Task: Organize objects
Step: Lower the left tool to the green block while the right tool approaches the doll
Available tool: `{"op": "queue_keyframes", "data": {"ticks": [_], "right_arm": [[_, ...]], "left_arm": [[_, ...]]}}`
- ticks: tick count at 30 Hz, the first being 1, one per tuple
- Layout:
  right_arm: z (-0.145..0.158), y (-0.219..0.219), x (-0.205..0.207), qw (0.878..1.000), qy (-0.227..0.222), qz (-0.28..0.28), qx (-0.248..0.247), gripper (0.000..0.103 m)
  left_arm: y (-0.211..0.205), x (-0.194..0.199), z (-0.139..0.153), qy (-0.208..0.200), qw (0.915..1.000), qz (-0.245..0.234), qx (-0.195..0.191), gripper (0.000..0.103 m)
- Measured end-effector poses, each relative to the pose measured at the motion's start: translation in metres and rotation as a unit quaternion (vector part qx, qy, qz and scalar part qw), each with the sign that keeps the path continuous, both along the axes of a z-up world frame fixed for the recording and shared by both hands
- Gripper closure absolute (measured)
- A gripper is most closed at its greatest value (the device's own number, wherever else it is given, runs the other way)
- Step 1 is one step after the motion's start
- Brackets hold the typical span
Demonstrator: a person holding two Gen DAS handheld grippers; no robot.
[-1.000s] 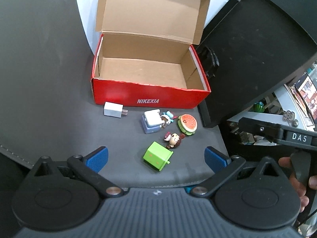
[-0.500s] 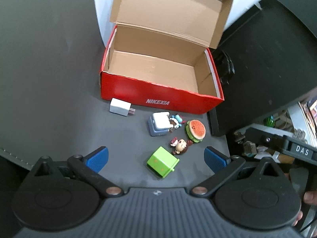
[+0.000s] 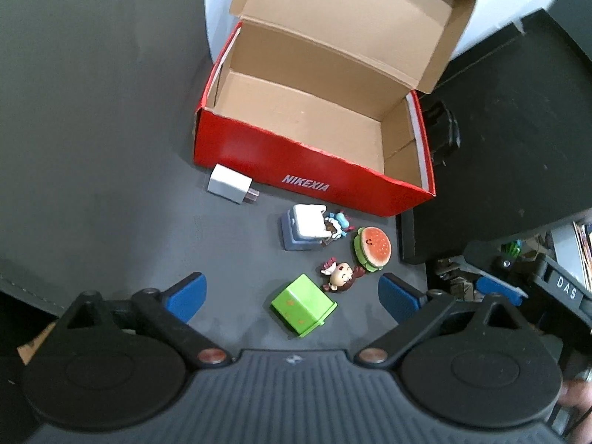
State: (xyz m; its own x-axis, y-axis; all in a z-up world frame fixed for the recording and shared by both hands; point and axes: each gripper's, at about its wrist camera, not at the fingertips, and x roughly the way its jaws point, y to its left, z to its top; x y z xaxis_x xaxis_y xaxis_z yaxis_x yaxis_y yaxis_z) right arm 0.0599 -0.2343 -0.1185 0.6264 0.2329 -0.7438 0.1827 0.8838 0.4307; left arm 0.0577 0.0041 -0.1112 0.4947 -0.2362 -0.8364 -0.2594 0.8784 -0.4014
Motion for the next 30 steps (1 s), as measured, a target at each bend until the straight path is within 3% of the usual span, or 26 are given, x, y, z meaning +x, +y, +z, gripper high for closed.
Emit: {"op": "queue_keyframes", "data": {"ticks": [3,11,19,30], "right_arm": [[-0.009,0.0,0.005,1.0,0.011,-0.009,0.015,0.006],[-0.027,-0.002,0.013,0.998,0.03,-0.032,0.054,0.008],[-0.039,0.009,0.019,0.996,0.044,-0.062,0.052,0.019],[-0.063,0.012,0.024,0.992,0.07,-0.069,0.076,0.023]], "left_arm": [[0.0,0.004,-0.006,0.006,0.9999,0.011,-0.007,0.005],[-0.005,0.015,-0.019,0.031,0.999,0.025,-0.021,0.01],[-0.009,0.029,-0.041,0.066,0.9954,0.055,-0.044,0.017],[-0.011,0.04,-0.068,0.104,0.99,0.078,-0.055,0.025]]}}
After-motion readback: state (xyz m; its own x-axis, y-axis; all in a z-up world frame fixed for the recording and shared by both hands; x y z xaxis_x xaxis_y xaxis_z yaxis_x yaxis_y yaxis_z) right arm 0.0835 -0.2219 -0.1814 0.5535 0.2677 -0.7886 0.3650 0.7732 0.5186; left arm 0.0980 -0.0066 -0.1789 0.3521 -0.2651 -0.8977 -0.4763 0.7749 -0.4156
